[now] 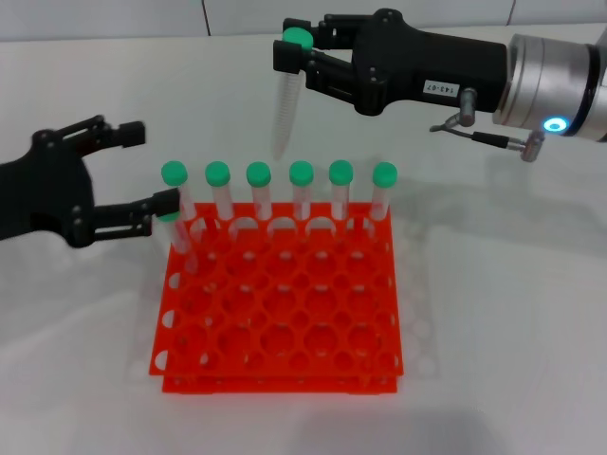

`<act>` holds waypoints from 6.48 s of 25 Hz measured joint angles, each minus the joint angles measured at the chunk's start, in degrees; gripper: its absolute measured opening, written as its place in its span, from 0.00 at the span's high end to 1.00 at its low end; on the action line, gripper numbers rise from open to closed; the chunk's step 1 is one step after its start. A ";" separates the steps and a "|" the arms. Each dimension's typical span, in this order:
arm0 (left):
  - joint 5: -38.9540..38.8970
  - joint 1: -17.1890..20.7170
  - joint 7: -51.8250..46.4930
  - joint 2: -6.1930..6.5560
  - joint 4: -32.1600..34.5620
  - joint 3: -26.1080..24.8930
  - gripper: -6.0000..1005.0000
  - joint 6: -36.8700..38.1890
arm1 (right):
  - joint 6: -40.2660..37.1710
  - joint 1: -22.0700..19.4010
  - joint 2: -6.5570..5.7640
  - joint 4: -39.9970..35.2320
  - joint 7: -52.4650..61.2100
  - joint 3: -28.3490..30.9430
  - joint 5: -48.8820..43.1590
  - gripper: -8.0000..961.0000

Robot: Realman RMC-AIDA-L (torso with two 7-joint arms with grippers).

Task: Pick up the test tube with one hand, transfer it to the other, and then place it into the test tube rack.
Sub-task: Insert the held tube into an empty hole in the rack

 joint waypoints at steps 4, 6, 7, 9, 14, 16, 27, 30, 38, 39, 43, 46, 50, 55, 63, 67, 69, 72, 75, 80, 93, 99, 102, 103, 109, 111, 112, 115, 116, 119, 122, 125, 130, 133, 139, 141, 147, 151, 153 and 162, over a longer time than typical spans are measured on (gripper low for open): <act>-1.22 3.06 1.51 -0.19 1.63 -1.58 0.12 2.01 | -0.17 -0.73 -0.89 -2.95 2.41 0.07 -2.52 0.71; -1.36 4.07 1.78 -0.48 2.48 -3.33 0.12 3.78 | -0.29 -1.85 -1.30 -5.44 3.74 0.10 -3.70 0.71; -1.38 4.53 1.91 -0.61 2.82 -4.26 0.12 4.68 | -0.45 -2.42 -1.53 -6.61 4.24 0.13 -4.11 0.71; -1.39 5.56 2.37 -0.81 3.48 -5.98 0.12 6.23 | -0.69 -3.61 -2.00 -9.11 5.48 0.17 -4.85 0.71; -1.15 8.79 3.62 -1.18 5.10 -7.68 0.12 8.00 | -1.68 -5.07 -2.57 -13.01 8.69 1.90 -7.83 0.71; -0.97 9.98 3.68 -1.33 5.65 -7.84 0.12 8.30 | -2.49 -5.32 -2.37 -13.97 9.65 2.72 -9.79 0.71; -0.35 15.43 1.95 -1.93 7.69 -9.50 0.12 8.69 | -5.70 -6.00 -1.28 -14.83 9.94 3.21 -12.50 0.71; 0.19 17.21 -1.03 -2.04 10.91 -9.51 0.12 8.64 | -6.02 -6.36 -0.75 -14.86 9.62 3.20 -12.87 0.71; 4.76 18.66 -11.19 -2.14 17.87 -9.51 0.12 9.09 | -5.05 -6.65 1.44 -16.29 8.79 1.56 -14.26 0.71; 5.28 18.68 -12.41 -2.15 18.84 -9.51 0.12 9.44 | -4.55 -6.54 1.53 -16.30 8.78 0.94 -14.25 0.71; 6.17 18.74 -16.06 -2.15 22.61 -9.50 0.12 10.23 | -1.20 -6.29 1.71 -16.30 8.70 -2.14 -14.03 0.71; 6.52 19.03 -18.24 -2.22 24.89 -9.22 0.12 10.26 | 0.85 -6.23 1.81 -16.30 8.52 -3.78 -13.73 0.71; 6.59 19.43 -19.48 -2.31 26.45 -9.04 0.12 10.30 | 2.59 -5.63 1.96 -16.30 8.12 -5.66 -12.71 0.71; 6.75 19.45 -19.76 -2.40 26.72 -8.91 0.12 11.03 | 6.95 -4.92 1.97 -16.27 6.25 -9.90 -9.81 0.71; 7.93 19.45 -19.42 -2.58 26.40 -8.05 0.12 11.48 | 11.69 -3.46 2.05 -15.58 4.93 -13.93 -7.47 0.71; 8.21 19.51 -18.97 -2.67 25.73 -8.02 0.12 11.36 | 14.65 -2.76 2.05 -15.35 3.96 -16.39 -5.73 0.71; 8.21 19.48 -18.56 -2.67 25.35 -7.99 0.12 11.32 | 15.69 -2.58 2.05 -15.14 3.56 -17.23 -4.95 0.71; 8.21 19.31 -18.09 -2.68 24.84 -7.92 0.12 11.22 | 17.29 -2.10 2.05 -14.63 3.05 -18.59 -3.77 0.71; 8.21 19.19 -17.94 -2.67 24.78 -7.92 0.12 11.07 | 18.80 -1.74 2.05 -14.32 2.69 -19.80 -2.88 0.71; 8.25 19.04 -17.89 -2.61 24.78 -7.93 0.12 11.03 | 20.54 -1.50 2.05 -14.17 2.10 -20.94 -2.20 0.71; 8.65 18.92 -17.74 -2.50 24.79 -6.36 0.12 10.11 | 25.49 -0.66 2.05 -13.58 -0.16 -25.38 0.69 0.71; 9.38 18.86 -17.74 -2.49 24.79 -5.16 0.12 9.17 | 26.05 0.61 2.05 -11.71 -0.49 -26.23 1.91 0.71; 9.48 18.83 -17.74 -2.52 24.79 -5.08 0.12 9.03 | 26.31 0.71 2.05 -11.25 -0.88 -26.27 2.34 0.71; 9.49 18.82 -17.74 -2.53 24.79 -5.06 0.12 9.02 | 26.42 0.72 2.05 -11.20 -0.90 -26.27 2.43 0.71; 9.50 18.64 -17.74 -2.57 24.79 -5.03 0.12 9.00 | 26.49 0.72 2.05 -11.08 -0.90 -26.30 2.56 0.71; 9.52 18.46 -17.77 -2.58 24.79 -5.00 0.12 8.97 | 26.49 0.72 2.05 -10.88 -0.91 -26.31 2.56 0.71; 9.55 18.37 -17.81 -2.58 24.79 -4.89 0.12 8.94 | 26.49 0.73 2.05 -10.74 -0.91 -26.33 2.56 0.71; 9.58 18.20 -17.90 -2.54 24.79 -4.54 0.12 8.92 | 26.48 0.74 2.05 -9.98 -0.90 -26.41 2.59 0.71; 9.60 18.15 -17.90 -2.53 24.79 -4.49 0.12 8.92 | 26.48 0.79 2.05 -9.75 -0.90 -26.54 2.71 0.71; 9.67 17.99 -17.87 -2.52 24.79 -4.47 0.12 8.92 | 26.48 0.89 2.05 -9.44 -0.90 -26.89 2.99 0.71; 9.69 17.82 -17.86 -2.50 24.79 -4.47 0.12 8.91 | 26.49 0.82 2.05 -9.33 -0.90 -26.91 3.02 0.71; 9.69 17.76 -17.84 -2.49 24.79 -4.48 0.12 8.92 | 26.48 0.76 2.05 -9.10 -0.91 -26.92 3.01 0.71; 9.71 17.69 -17.83 -2.49 24.79 -4.50 0.12 8.91 | 26.15 0.32 2.05 -8.91 -3.50 -27.65 4.88 0.71; 9.79 17.69 -17.77 -2.49 24.79 -4.51 0.12 8.89 | 26.09 -0.04 2.05 -8.59 -6.12 -28.44 7.83 0.71; 10.57 17.45 -17.75 -2.49 24.79 -4.51 0.12 8.84 | 26.02 -0.21 2.05 -7.65 -7.50 -28.85 9.54 0.71; 10.60 17.35 -17.74 -2.49 24.79 -4.51 0.12 8.83 | 26.05 -0.22 2.05 -7.45 -7.51 -29.05 9.56 0.71; 10.60 17.17 -17.76 -2.50 24.79 -4.51 0.12 8.83 | 26.40 -0.44 2.05 -7.31 -7.60 -29.36 9.66 0.71; 10.60 17.16 -17.81 -2.49 24.79 -4.51 0.12 8.83 | 26.40 -1.09 2.05 -7.22 -9.31 -29.92 11.29 0.71; 10.60 17.16 -17.82 -2.50 24.79 -4.50 0.12 8.83 | 26.40 -1.36 2.05 -7.06 -10.82 -30.50 13.03 0.71; 10.73 16.84 -17.76 -2.44 24.79 -4.50 0.12 8.83 | 26.41 -1.48 2.05 -6.68 -11.96 -30.78 14.55 0.71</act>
